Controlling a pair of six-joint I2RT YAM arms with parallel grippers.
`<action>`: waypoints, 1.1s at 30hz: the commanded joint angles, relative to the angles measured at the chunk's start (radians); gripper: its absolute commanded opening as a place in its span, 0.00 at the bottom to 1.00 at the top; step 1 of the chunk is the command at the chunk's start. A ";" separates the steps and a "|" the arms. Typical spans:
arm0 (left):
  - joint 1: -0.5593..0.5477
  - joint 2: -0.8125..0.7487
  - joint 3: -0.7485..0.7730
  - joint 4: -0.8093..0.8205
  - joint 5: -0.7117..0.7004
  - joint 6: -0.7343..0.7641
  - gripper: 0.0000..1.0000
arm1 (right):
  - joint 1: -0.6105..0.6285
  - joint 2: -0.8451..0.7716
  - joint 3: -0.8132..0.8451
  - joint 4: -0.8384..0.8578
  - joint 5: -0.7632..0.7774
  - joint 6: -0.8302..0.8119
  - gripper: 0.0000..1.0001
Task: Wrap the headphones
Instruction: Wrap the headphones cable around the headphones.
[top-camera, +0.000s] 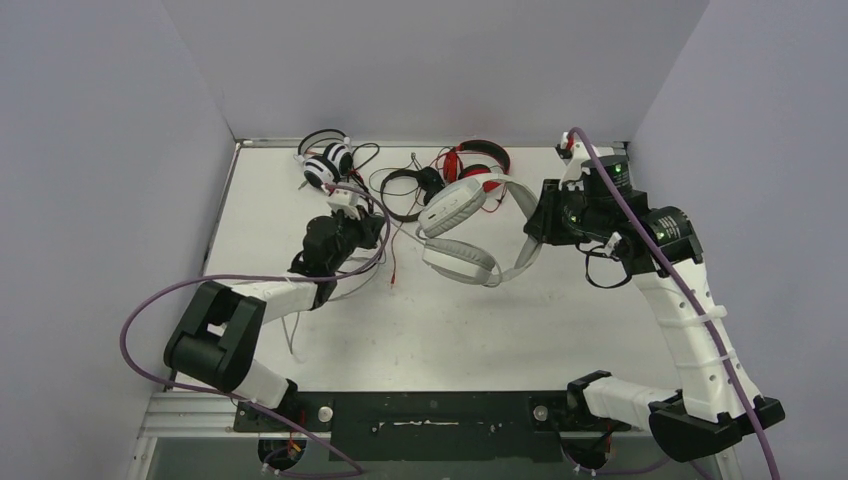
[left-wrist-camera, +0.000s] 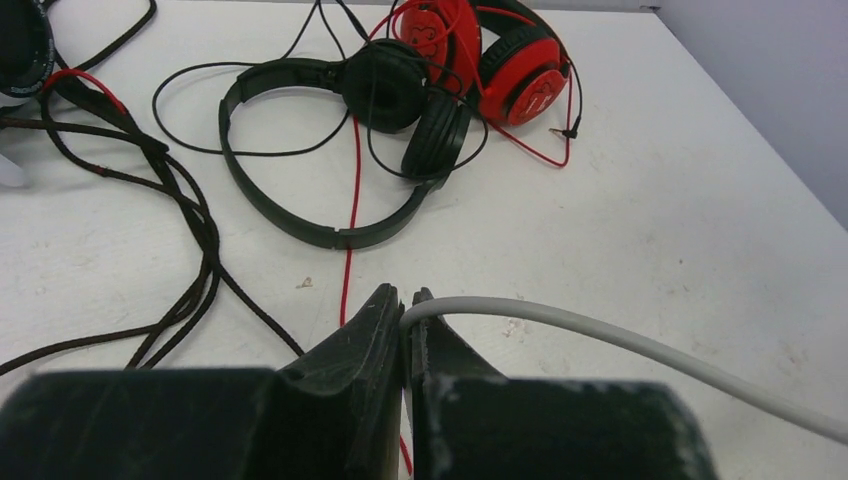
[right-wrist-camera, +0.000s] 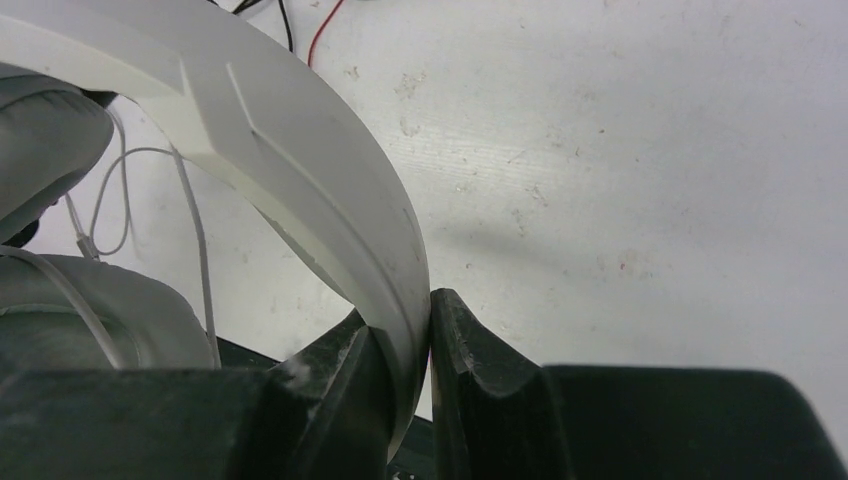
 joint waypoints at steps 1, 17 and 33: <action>0.004 0.026 0.071 -0.030 0.037 -0.078 0.00 | 0.000 -0.042 -0.035 0.131 -0.062 0.009 0.00; 0.052 0.152 0.498 -0.423 0.330 -0.107 0.00 | 0.349 -0.019 -0.437 0.315 -0.009 -0.053 0.00; -0.047 0.051 0.711 -0.959 0.325 0.088 0.00 | 0.445 0.183 -0.431 0.207 0.622 0.037 0.00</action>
